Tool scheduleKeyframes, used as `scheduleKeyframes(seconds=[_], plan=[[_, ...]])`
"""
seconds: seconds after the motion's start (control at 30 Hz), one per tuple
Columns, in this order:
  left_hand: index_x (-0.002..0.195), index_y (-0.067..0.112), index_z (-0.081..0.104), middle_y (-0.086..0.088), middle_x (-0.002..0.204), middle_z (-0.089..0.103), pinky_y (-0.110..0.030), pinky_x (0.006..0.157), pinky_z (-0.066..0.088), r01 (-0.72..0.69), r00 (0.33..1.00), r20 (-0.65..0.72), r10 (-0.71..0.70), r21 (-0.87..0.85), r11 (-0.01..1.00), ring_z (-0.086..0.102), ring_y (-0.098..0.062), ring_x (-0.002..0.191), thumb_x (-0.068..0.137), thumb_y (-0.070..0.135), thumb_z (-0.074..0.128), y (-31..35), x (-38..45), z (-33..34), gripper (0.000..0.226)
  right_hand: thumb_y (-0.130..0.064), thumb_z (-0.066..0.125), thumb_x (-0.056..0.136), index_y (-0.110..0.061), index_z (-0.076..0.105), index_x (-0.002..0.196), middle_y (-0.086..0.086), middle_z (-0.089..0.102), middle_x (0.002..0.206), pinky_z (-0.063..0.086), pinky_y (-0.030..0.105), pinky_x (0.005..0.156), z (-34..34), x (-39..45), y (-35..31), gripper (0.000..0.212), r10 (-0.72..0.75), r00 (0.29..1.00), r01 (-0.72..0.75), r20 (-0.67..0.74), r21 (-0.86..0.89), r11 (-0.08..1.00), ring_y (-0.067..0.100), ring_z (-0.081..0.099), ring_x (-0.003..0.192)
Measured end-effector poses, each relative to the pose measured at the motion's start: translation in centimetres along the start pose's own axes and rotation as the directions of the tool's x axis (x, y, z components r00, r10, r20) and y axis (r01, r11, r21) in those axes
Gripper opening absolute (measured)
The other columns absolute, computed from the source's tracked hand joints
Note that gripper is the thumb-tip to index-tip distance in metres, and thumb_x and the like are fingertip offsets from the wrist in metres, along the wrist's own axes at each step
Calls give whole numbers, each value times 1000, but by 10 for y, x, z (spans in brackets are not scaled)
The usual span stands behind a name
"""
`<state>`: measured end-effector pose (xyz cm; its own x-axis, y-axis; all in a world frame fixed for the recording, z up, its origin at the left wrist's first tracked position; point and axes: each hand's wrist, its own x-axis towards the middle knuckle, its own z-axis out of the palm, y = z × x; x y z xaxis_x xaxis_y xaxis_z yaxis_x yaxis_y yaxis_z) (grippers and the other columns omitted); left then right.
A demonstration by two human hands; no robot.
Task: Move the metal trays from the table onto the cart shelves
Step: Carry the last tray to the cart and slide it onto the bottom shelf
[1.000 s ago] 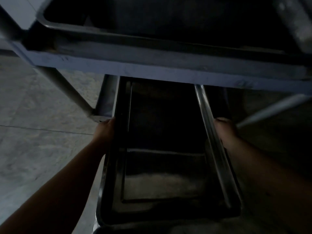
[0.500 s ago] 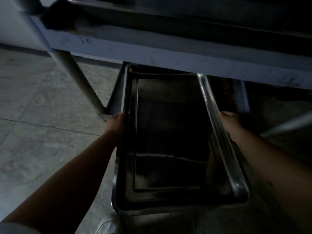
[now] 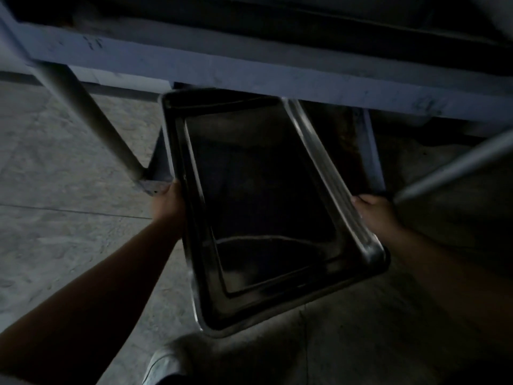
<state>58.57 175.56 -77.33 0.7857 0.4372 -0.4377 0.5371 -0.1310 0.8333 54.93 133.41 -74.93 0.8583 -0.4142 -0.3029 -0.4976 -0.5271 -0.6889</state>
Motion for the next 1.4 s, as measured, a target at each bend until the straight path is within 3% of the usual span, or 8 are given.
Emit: scheduleKeyframes(seconds=[0.2, 0.37, 0.47, 0.6, 0.73, 1.0, 1.3, 1.4], plan=[[96, 12, 72, -12, 93, 74, -54, 89, 56, 50, 987, -141, -80, -210, 977, 71, -29, 91, 95, 52, 46, -3, -14, 17, 47, -26, 54, 93, 3, 67, 92, 21, 65, 79, 47, 39, 74, 18, 64, -32, 32, -118, 991, 109, -57, -148, 983, 26, 58, 78], [88, 13, 71, -14, 87, 71, -51, 83, 58, 70, 978, -175, -112, -227, 971, 70, -31, 86, 97, 52, 41, 0, -19, 27, 50, -47, 50, 88, -20, 51, 128, 16, 43, 140, 30, 49, 101, 16, 26, -52, 49, -123, 909, -99, -397, -494, 864, 37, 40, 124], [90, 14, 71, -12, 89, 73, -50, 81, 59, 73, 977, -178, -120, -250, 966, 70, -29, 86, 98, 52, 40, 0, -19, 30, 49, -52, 46, 89, -14, 43, 134, 20, 44, 137, 37, 45, 95, 30, -61, -39, 59, 169, 729, -287, -664, -71, 955, 37, 45, 120], [90, 13, 70, -15, 94, 72, -55, 87, 57, 90, 978, -159, -135, -261, 961, 70, -32, 91, 98, 50, 41, 4, -20, 32, 48, -28, 40, 100, -4, 51, 118, 11, 58, 103, 30, 15, 55, 72, -130, -24, 33, 420, 819, -306, -391, 321, 896, 14, 48, 72], [91, 14, 69, -12, 95, 72, -47, 81, 58, 88, 978, -156, -140, -302, 949, 69, -29, 91, 99, 48, 40, 0, -30, 37, 46, -27, 43, 98, -6, 58, 112, 11, 60, 99, 38, 24, 59, 67, -97, -20, 29, 384, 828, -212, -408, 406, 889, 19, 53, 75], [91, 9, 64, -4, 70, 70, -29, 51, 53, 208, 968, 240, -73, -605, 768, 68, -22, 64, 102, 26, 50, 0, -59, 71, 24, -16, 56, 92, 2, 59, 118, 26, 62, 113, 43, 34, 83, -1, 44, -35, 32, 165, 964, -178, -208, -45, 983, 29, 57, 96], [111, 4, 59, -19, 99, 71, -35, 66, 56, 399, 882, 429, -194, -463, 791, 71, -26, 81, 107, 27, 38, 25, -95, 129, 32, -52, 37, 89, -26, 62, 112, -1, 66, 103, 42, 36, 78, 93, -68, -55, 43, -451, 882, 447, 135, -543, 711, 23, 59, 98], [87, 12, 60, -3, 67, 64, -26, 50, 44, -28, 951, 307, 32, -16, 999, 70, -26, 68, 103, 49, 38, 21, -88, 118, 46, -46, 41, 90, -27, 65, 109, 0, 65, 105, 29, 39, 80, 88, -49, -45, 36, -400, 915, 368, 58, -528, 765, 27, 56, 103]])
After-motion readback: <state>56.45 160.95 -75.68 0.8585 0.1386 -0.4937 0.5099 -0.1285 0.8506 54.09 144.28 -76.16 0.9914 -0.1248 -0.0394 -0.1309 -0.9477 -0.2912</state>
